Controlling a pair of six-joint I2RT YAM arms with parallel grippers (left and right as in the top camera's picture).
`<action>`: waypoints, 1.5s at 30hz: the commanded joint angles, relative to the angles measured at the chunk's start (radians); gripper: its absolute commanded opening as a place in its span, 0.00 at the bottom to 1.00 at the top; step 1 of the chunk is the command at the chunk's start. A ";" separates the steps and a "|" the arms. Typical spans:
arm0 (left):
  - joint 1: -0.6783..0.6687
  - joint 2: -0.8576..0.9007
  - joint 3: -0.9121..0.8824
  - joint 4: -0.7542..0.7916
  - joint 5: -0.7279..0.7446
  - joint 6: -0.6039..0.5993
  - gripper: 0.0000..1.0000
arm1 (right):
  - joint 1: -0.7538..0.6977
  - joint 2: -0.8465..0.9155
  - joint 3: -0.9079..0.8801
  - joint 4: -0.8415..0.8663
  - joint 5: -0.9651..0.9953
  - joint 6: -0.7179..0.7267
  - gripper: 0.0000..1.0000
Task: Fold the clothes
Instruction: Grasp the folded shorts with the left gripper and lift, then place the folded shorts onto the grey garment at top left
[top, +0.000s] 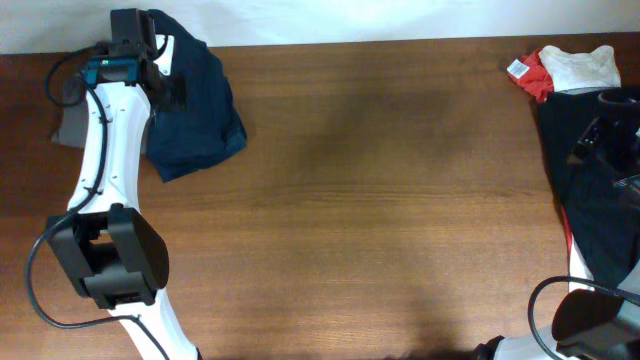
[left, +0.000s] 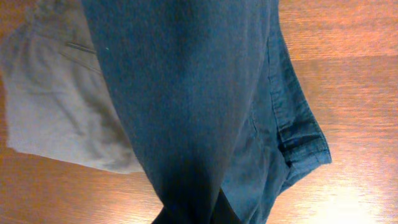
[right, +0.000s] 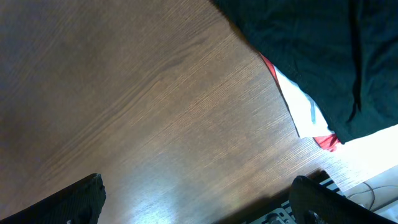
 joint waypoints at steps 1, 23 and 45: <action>0.003 0.002 0.033 0.035 -0.058 0.093 0.01 | 0.000 -0.008 -0.001 -0.005 0.002 -0.008 0.98; 0.003 0.003 0.114 0.154 -0.247 0.092 0.01 | 0.000 -0.008 -0.001 -0.005 0.002 -0.008 0.98; 0.205 0.108 0.112 0.364 -0.130 0.092 0.09 | 0.000 -0.008 -0.001 -0.005 0.002 -0.008 0.98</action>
